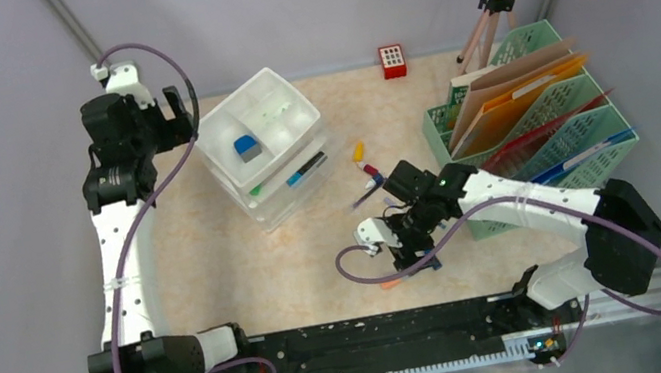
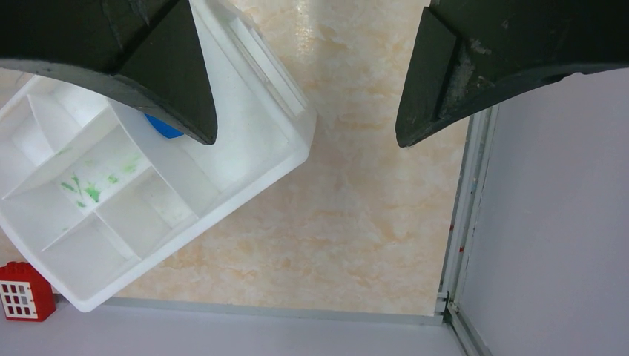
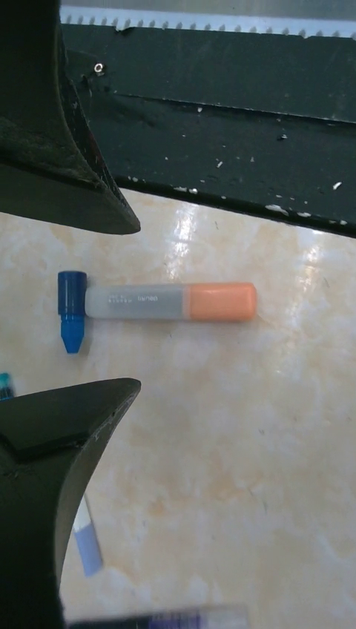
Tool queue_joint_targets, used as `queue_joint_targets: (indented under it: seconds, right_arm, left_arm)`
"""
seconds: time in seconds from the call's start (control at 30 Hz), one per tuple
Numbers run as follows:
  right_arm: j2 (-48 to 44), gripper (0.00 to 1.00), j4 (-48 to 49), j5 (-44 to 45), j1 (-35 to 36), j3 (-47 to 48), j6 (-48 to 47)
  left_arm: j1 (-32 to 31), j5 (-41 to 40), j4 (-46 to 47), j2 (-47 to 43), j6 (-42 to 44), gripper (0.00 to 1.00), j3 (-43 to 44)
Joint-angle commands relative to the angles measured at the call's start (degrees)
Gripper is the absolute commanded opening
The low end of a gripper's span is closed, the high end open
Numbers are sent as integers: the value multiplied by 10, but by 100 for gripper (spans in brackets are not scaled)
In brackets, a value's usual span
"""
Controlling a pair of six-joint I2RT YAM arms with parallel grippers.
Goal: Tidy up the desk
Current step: Pick up the stationery from the center of the board.
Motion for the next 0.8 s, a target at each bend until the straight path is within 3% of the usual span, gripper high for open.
queue_joint_targets:
  seconds: [0.0, 0.43, 0.77]
  right_arm:
    - [-20, 71, 67, -15, 6, -46, 21]
    - [43, 68, 177, 45, 26, -123, 75]
    - [61, 52, 232, 112, 65, -162, 110]
  left_arm:
    - [2, 0, 27, -14, -3, 95, -3]
    - [2, -3, 34, -12, 0, 95, -6]
    - [2, 0, 34, -14, 3, 96, 1]
